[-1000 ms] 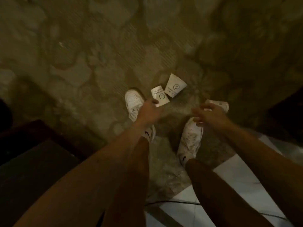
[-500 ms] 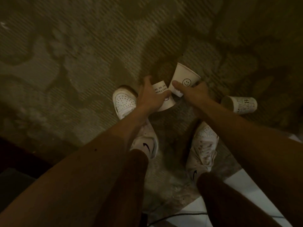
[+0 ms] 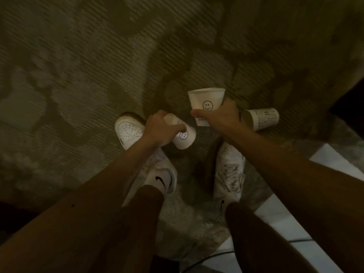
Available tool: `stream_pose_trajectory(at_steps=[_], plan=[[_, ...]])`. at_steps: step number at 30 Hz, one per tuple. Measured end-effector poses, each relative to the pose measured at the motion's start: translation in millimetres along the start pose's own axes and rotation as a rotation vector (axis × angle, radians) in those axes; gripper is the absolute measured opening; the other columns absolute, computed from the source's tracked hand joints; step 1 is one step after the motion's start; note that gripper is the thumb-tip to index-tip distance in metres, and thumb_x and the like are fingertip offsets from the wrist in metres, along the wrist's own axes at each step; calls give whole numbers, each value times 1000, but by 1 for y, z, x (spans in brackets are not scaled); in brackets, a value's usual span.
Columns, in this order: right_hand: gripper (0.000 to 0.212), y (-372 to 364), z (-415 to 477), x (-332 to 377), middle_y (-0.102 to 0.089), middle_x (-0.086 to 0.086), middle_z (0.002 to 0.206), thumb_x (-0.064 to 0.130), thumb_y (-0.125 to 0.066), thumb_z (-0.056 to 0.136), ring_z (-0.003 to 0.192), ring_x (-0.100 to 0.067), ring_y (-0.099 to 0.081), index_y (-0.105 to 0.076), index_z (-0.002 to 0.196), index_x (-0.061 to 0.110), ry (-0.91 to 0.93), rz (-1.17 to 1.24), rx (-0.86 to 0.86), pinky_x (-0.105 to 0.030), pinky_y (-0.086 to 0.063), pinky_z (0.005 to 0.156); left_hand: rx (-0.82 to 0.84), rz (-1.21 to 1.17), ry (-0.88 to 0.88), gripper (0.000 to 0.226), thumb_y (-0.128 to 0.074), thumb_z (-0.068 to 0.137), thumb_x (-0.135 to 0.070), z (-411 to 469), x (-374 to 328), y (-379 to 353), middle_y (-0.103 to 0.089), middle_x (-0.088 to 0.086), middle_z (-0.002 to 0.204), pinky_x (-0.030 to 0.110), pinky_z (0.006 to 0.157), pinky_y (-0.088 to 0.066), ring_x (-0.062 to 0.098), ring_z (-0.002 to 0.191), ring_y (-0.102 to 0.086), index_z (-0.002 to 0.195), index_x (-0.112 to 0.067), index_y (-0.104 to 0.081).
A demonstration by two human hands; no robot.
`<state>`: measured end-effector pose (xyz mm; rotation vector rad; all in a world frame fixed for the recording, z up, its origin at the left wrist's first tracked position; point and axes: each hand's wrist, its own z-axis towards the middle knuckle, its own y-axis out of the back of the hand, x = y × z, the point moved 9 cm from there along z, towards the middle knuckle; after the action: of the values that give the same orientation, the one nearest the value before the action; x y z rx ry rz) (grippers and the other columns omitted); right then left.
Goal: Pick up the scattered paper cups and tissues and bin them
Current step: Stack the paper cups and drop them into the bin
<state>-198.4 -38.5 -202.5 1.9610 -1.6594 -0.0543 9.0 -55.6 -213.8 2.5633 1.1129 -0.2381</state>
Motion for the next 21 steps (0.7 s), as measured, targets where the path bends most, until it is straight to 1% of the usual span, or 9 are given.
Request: stream_pose_trajectory(at_steps=[2, 4, 6, 8, 10, 13, 16, 19, 21], plan=[[73, 27, -10, -12, -64, 5, 107, 39, -89, 60, 94, -8, -62, -57, 121, 16, 38, 58, -19, -17, -50, 62, 11, 5, -12, 62, -80, 79, -28, -11, -11, -11, -51, 3, 118, 41, 75, -60, 25, 104, -56, 131, -12, -51], [74, 67, -14, -29, -65, 6, 106, 41, -89, 57, 93, -6, -64, -58, 120, 18, 54, 122, -72, -15, -52, 61, 104, 16, -7, 54, -76, 81, -27, -21, -23, -34, -56, 5, 116, 39, 78, -57, 25, 104, -57, 127, -12, -54], [85, 109, -12, -51, -63, 0, 118, 43, -88, 55, 102, -11, -63, -54, 128, 16, 59, 107, -109, -26, -57, 75, 235, 5, 13, 41, -70, 82, -31, -33, -38, -63, -62, 6, 112, 37, 75, -53, 25, 102, -60, 118, -15, -62], [93, 143, -9, -73, -55, -6, 130, 39, -90, 56, 116, -20, -56, -47, 135, 14, 66, 5, -113, -40, -55, 89, 295, 27, -4, 23, -63, 85, -39, -41, -55, -90, -67, 4, 95, 32, 66, -48, 23, 89, -63, 94, -19, -69], [93, 162, -5, -91, -48, -10, 134, 35, -91, 58, 122, -26, -49, -44, 135, 12, 89, -141, -96, -49, -49, 97, 259, 121, -55, 30, -60, 88, -49, -42, -73, -115, -67, 0, 87, 33, 69, -50, 20, 84, -64, 81, -21, -68], [87, 163, 7, -107, -52, -11, 131, 22, -92, 61, 120, -26, -52, -45, 133, 11, 99, -132, -2, -47, -49, 97, 233, 214, -90, 34, -61, 87, -55, -37, -88, -154, -68, 2, 107, 40, 90, -53, 21, 100, -63, 105, -27, -70], [81, 153, 18, -114, -60, -11, 125, 7, -90, 61, 115, -25, -58, -49, 131, 9, 72, 12, 96, -45, -54, 91, 321, 266, -90, 41, -61, 91, -48, -32, -91, -188, -64, 3, 124, 40, 97, -50, 24, 114, -58, 127, -29, -64], [83, 141, 23, -114, -59, -11, 126, 2, -89, 61, 114, -23, -58, -48, 133, 7, 78, 71, 126, -26, -55, 76, 318, 249, -108, 34, -58, 94, -45, -26, -89, -204, -66, 6, 113, 40, 91, -52, 24, 106, -61, 119, -23, -67], [85, 139, 25, -112, -58, -9, 128, 4, -89, 62, 115, -21, -57, -46, 136, 9, 75, 92, 97, -23, -52, 77, 236, 164, -103, 29, -54, 98, -39, -21, -87, -196, -68, 7, 107, 39, 86, -52, 23, 101, -63, 112, -19, -68]])
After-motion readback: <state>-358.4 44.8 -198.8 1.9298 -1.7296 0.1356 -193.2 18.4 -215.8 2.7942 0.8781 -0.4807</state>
